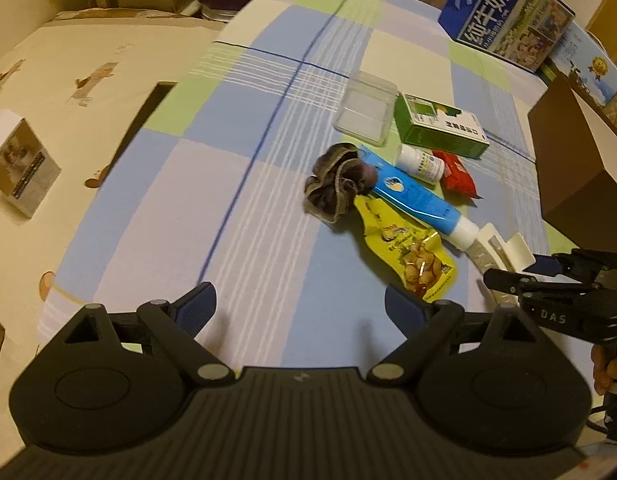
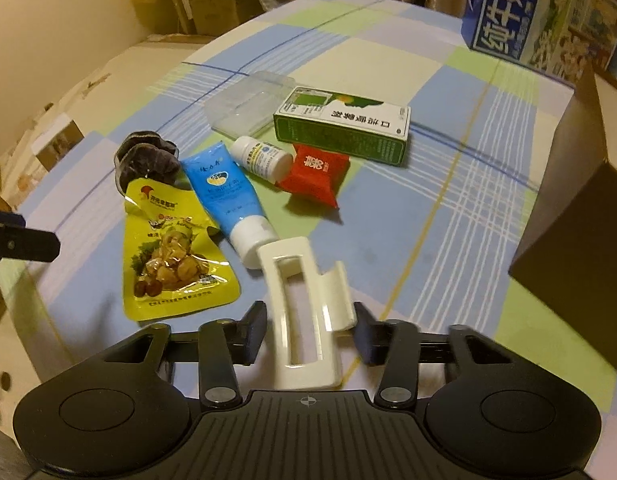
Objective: Organize objects
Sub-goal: 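Grasp the white plastic hair clip with the right tool, then grasp the dark brown scrunchie with the left tool while the right tool holds the clip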
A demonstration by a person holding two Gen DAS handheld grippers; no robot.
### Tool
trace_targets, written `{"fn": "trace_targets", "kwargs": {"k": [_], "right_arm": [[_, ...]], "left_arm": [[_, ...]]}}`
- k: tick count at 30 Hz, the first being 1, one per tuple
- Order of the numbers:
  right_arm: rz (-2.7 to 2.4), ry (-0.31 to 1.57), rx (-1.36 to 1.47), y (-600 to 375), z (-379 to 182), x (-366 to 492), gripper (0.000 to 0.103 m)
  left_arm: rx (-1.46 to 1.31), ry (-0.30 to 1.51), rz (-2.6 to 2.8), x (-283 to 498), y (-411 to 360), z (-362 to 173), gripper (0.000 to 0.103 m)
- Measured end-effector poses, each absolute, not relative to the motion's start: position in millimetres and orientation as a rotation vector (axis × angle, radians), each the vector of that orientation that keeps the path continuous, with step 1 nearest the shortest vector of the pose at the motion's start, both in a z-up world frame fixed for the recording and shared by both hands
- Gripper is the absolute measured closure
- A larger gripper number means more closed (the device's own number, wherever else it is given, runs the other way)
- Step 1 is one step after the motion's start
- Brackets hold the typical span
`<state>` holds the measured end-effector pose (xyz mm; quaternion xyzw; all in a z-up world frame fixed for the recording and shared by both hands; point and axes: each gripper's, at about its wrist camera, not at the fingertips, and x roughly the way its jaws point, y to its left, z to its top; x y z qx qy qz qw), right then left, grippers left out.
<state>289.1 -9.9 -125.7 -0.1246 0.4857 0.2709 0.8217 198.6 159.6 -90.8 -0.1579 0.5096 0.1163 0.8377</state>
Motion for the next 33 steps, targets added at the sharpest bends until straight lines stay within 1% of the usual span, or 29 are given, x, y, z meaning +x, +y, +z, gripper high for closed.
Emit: {"fn": "trace_targets", "kwargs": {"k": [6, 14, 19, 23, 27, 29, 30, 32, 33], "right_arm": [[0.529, 1.039, -0.242, -24.8, -124.9, 289.9, 0.065], [0.389, 1.051, -0.156, -65.8, -118.0, 293.2, 0.065], [0.306, 1.058, -0.103, -90.7, -113.9, 292.2, 0.065], [0.247, 1.060, -0.070, -107.9, -111.5, 290.8, 0.065], [0.205, 1.059, -0.047, -121.2, -109.4, 288.6, 0.065], [0.190, 1.062, -0.040, -125.7, -109.6, 287.9, 0.065], [0.184, 1.064, -0.036, -127.9, -109.5, 287.5, 0.065], [0.177, 1.066, -0.032, -131.1, -110.0, 287.3, 0.065], [0.176, 1.067, -0.029, -132.4, -110.0, 287.2, 0.065]], "left_arm": [[-0.318, 1.083, 0.199, 215.5, 155.3, -99.6, 0.015], [-0.255, 1.067, 0.163, 246.7, 160.3, -104.6, 0.020], [-0.194, 1.067, 0.134, 273.7, 159.7, -110.8, 0.026], [-0.169, 1.078, 0.113, 291.6, 160.9, -117.4, 0.029], [-0.159, 1.093, 0.106, 303.4, 164.3, -124.1, 0.043], [-0.164, 1.093, 0.101, 305.5, 167.8, -125.9, 0.057], [-0.172, 1.091, 0.099, 306.1, 169.9, -125.9, 0.067], [-0.176, 1.082, 0.101, 305.5, 173.3, -124.8, 0.073], [-0.176, 1.073, 0.099, 304.5, 174.9, -123.4, 0.080]]}}
